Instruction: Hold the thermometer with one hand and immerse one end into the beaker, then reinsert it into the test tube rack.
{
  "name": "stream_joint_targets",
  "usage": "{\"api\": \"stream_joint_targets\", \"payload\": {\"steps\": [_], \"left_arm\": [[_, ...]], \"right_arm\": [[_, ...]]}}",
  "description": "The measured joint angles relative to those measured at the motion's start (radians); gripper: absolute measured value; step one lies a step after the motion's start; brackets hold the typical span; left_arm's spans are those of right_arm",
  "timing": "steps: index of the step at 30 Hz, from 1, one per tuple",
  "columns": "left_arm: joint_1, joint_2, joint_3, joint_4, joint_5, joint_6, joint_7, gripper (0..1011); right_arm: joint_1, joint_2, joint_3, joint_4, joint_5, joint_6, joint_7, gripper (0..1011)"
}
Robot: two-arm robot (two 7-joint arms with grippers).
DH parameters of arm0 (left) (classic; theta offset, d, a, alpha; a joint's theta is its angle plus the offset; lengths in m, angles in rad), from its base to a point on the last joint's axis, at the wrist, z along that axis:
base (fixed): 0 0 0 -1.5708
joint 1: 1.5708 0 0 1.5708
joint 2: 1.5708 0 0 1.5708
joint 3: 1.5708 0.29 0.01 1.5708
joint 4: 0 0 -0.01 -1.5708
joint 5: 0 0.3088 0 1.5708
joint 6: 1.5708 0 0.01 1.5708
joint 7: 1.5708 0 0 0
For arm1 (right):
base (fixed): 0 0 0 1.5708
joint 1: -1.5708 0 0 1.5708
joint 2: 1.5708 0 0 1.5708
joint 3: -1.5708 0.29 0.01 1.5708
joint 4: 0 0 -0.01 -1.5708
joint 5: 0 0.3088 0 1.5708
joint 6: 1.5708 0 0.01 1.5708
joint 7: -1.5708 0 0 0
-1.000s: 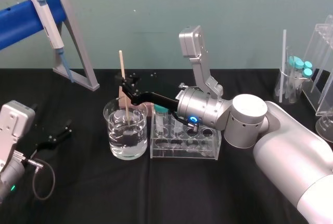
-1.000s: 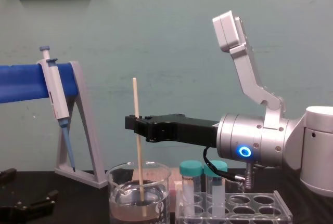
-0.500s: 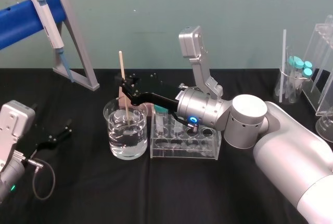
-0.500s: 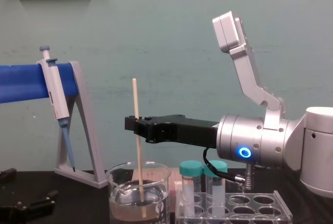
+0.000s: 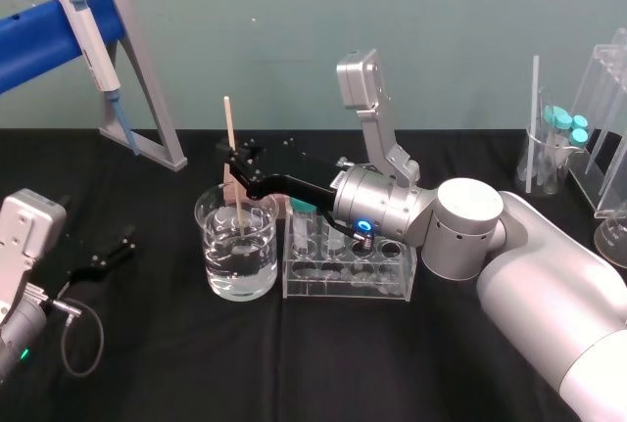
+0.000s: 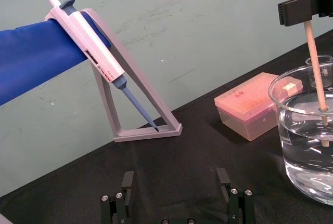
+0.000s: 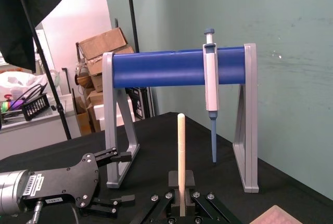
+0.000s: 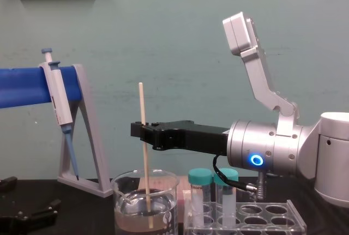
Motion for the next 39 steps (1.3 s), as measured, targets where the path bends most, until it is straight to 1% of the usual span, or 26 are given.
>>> {"api": "stream_joint_targets", "payload": {"steps": [39], "left_arm": [[0.0,0.0,0.0,0.0,0.0,0.0,0.0,1004]], "right_arm": [[0.0,0.0,0.0,0.0,0.0,0.0,-0.001,54]]}}
